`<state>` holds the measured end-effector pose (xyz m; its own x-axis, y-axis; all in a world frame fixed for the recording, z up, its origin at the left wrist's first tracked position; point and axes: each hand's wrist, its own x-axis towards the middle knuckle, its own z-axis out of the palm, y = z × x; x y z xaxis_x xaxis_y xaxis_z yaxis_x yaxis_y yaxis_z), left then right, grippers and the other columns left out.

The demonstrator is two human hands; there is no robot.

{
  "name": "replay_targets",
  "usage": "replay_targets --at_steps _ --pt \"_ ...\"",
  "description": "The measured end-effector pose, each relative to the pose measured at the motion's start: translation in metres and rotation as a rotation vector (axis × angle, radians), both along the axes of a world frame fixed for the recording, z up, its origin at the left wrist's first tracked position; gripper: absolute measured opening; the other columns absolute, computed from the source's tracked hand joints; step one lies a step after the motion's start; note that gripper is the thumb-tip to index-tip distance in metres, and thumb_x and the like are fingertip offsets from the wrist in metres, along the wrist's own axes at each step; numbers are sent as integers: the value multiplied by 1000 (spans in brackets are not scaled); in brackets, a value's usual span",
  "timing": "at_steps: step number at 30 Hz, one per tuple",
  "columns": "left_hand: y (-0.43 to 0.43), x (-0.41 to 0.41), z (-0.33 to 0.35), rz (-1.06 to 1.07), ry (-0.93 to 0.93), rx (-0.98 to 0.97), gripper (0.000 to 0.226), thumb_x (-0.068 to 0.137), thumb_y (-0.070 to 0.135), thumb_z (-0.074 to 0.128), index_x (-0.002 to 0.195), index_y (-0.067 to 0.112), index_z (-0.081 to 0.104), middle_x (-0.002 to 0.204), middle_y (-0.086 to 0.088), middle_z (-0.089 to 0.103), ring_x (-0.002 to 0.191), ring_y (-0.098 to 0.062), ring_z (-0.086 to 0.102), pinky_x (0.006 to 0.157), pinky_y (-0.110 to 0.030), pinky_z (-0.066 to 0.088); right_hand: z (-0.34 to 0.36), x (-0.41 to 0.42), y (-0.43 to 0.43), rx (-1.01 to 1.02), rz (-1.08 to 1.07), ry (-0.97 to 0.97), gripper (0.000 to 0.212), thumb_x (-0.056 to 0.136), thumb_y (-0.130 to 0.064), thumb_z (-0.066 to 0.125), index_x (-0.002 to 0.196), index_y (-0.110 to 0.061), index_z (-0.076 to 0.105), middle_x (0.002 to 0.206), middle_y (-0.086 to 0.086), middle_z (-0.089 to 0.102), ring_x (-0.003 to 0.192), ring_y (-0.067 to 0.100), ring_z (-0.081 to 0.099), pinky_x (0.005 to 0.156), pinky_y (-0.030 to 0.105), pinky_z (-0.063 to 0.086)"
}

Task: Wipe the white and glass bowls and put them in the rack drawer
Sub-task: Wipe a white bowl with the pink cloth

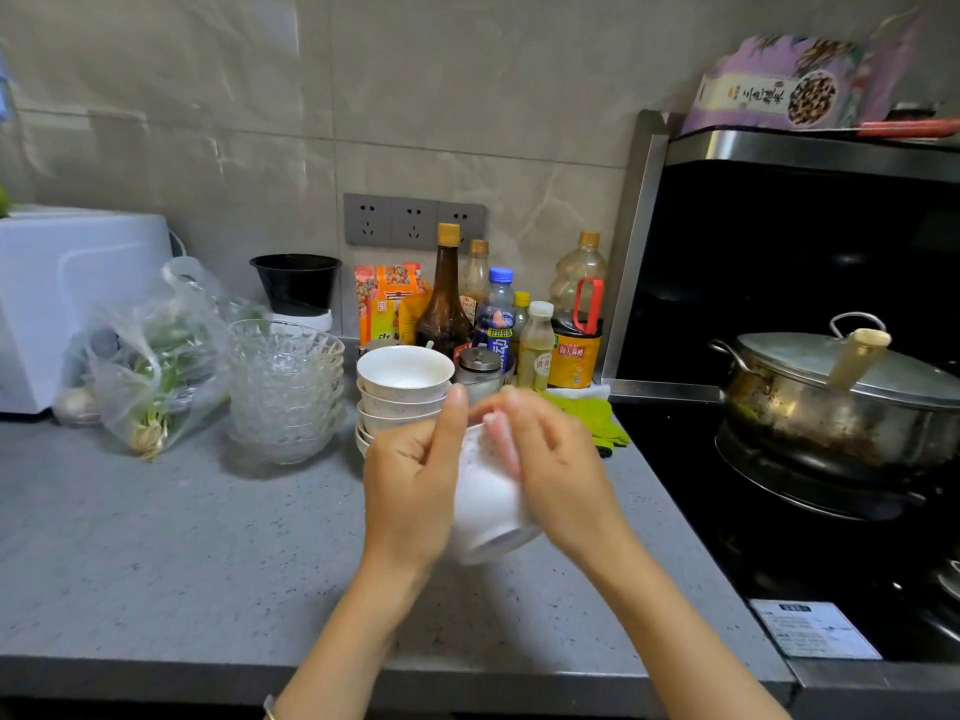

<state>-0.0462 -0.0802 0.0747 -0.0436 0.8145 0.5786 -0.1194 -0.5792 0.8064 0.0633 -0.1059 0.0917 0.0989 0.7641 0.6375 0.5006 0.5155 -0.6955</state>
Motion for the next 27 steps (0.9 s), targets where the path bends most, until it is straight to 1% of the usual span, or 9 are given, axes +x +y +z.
replay_targets --at_steps 3,8,12,15,17,20,23,25,27 --pt "-2 -4 5 -136 -130 -125 50 81 45 66 42 16 55 49 -5 54 48 -18 53 45 -24 39 7 10 -4 -309 -12 302 66 93 -56 42 76 6 55 49 20 47 38 21 46 34 23 31" --pt "3 1 4 -248 -195 -269 43 86 37 53 61 3 63 58 -8 63 53 -15 59 48 -21 46 7 17 -3 -321 -105 346 69 92 -53 50 68 11 48 53 12 31 34 17 31 34 16 20" --pt "8 -4 6 -143 214 -8 76 92 61 40 60 -8 48 54 -9 51 52 -18 45 51 -32 34 14 19 -6 -234 -140 188 55 98 -38 47 55 -3 43 45 7 33 32 13 30 32 19 18" --pt "12 3 8 -98 400 91 86 83 73 28 66 -3 64 61 -18 62 61 -34 55 58 -48 44 11 13 -5 -123 -163 -12 57 90 -44 43 46 -9 35 44 0 30 43 11 31 45 28 21" --pt "13 8 9 -60 380 84 96 77 82 28 62 -6 63 61 -24 61 61 -37 55 60 -52 44 6 9 -5 -71 -159 -27 55 89 -44 41 46 -12 32 44 -3 28 45 10 28 49 30 20" --pt "8 8 9 -82 118 -55 86 84 72 42 57 -9 48 54 -21 49 51 -30 45 50 -39 35 0 9 -10 -1 -46 258 57 101 -35 43 46 -21 36 44 -10 37 44 6 35 47 18 28" --pt "12 9 2 -25 -182 -275 54 95 51 45 78 1 61 68 -17 54 63 -25 53 59 -34 39 -12 5 -12 -61 75 396 34 98 -49 38 97 -29 65 99 -16 68 92 -6 62 77 8 44" --pt "13 12 -1 46 -211 -275 54 94 52 45 71 4 57 62 -12 51 60 -20 49 58 -33 37 -22 -2 -12 -29 11 280 37 95 -51 32 127 -43 48 135 -27 47 127 -12 40 105 15 33" --pt "10 17 -3 127 -173 -216 58 99 43 41 49 13 46 46 2 47 49 -13 43 54 -31 33 -26 -14 -14 118 -203 -115 44 99 -41 27 140 -32 41 146 -22 36 138 -7 26 115 22 20"
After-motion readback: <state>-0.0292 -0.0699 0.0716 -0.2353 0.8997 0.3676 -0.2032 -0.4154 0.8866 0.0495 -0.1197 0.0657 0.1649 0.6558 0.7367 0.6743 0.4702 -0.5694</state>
